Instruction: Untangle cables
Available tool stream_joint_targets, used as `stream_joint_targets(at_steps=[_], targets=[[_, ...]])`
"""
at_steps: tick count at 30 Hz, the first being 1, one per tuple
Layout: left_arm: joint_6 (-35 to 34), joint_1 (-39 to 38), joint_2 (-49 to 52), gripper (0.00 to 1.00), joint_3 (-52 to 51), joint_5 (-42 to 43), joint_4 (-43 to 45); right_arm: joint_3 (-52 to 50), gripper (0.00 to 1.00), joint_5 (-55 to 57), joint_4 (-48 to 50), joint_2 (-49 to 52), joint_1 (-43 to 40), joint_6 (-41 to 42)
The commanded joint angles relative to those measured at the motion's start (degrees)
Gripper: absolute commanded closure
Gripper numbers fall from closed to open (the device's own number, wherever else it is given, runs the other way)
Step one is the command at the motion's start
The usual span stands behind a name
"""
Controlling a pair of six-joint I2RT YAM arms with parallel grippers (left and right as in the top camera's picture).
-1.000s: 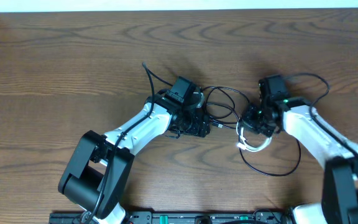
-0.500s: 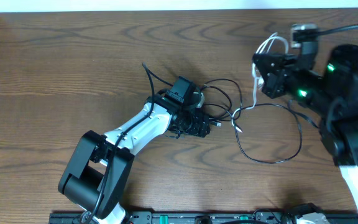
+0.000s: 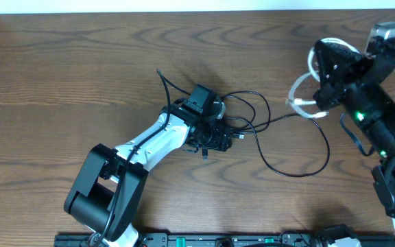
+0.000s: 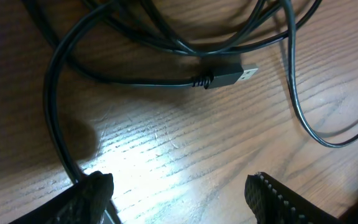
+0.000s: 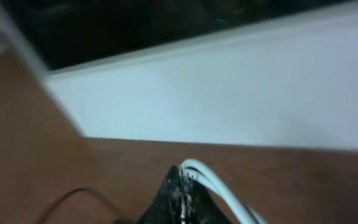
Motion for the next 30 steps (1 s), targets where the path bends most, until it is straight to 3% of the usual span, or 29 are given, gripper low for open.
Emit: stream_joint_targets(at_steps=[1, 4, 8, 13, 16, 21, 23, 27, 30], targets=[[0.3, 0.0, 0.6, 0.27, 0.1, -0.3, -0.2, 0.7, 0.99, 18.3, -4.2, 2.4, -0.3, -0.3], [0.3, 0.0, 0.6, 0.27, 0.1, -0.3, -0.2, 0.7, 0.99, 28.3, -9.6, 6.5, -2.3, -0.3], [0.3, 0.0, 0.6, 0.27, 0.1, -0.3, -0.2, 0.7, 0.99, 33.1, -11.8, 11.3, -7.8, -0.9], [0.3, 0.0, 0.6, 0.27, 0.1, -0.3, -0.6, 0.7, 0.99, 32.4, -12.2, 15.0, -20.8, 0.2], [0.3, 0.0, 0.6, 0.27, 0.0, -0.3, -0.5, 0.6, 0.99, 23.5, -14.1, 15.7, -26.9, 0.2], [0.3, 0.0, 0.6, 0.27, 0.1, -0.3, -0.5, 0.6, 0.64, 8.8, -20.1, 18.5, -29.1, 0.2], [0.3, 0.0, 0.6, 0.27, 0.1, -0.3, -0.6, 0.6, 0.55, 4.6, -22.6, 20.7, -29.0, -0.3], [0.3, 0.0, 0.6, 0.27, 0.0, -0.3, -0.5, 0.6, 0.46, -5.2, -24.3, 26.6, -29.0, -7.7], [0.3, 0.0, 0.6, 0.27, 0.0, -0.3, -0.5, 0.6, 0.48, -6.6, -25.6, 31.1, -28.9, -8.3]])
